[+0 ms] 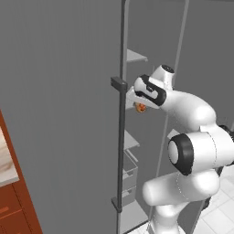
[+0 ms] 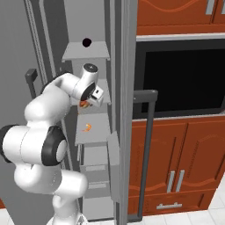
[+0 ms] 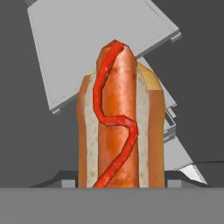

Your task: Store the hot dog in the freezer for long-term storage. Close the freezer door after placing the cooked food.

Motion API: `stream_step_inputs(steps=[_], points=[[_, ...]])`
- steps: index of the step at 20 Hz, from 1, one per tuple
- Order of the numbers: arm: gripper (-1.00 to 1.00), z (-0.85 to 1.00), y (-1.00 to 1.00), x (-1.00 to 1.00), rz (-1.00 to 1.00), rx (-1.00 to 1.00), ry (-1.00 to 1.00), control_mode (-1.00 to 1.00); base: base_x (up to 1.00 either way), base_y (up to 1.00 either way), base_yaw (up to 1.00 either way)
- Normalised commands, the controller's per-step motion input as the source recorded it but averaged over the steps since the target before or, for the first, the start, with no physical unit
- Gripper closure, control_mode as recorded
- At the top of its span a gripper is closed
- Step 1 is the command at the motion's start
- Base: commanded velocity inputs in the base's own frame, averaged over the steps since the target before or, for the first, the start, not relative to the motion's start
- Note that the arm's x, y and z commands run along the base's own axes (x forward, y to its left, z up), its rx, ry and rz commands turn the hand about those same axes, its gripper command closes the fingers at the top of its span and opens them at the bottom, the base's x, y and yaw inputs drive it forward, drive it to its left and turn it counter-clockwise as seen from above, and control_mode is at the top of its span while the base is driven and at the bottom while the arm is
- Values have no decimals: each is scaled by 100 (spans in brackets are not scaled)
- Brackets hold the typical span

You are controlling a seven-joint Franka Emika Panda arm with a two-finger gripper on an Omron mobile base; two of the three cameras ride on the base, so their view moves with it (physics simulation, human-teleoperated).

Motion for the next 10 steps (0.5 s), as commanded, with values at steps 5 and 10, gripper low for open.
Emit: stream_step_inputs(steps=[5,10], points=[[100,-7,18,56,-2,0,0,-100,0,0,0],[100,-3,16,58,-2,0,0,-100,0,0,0]])
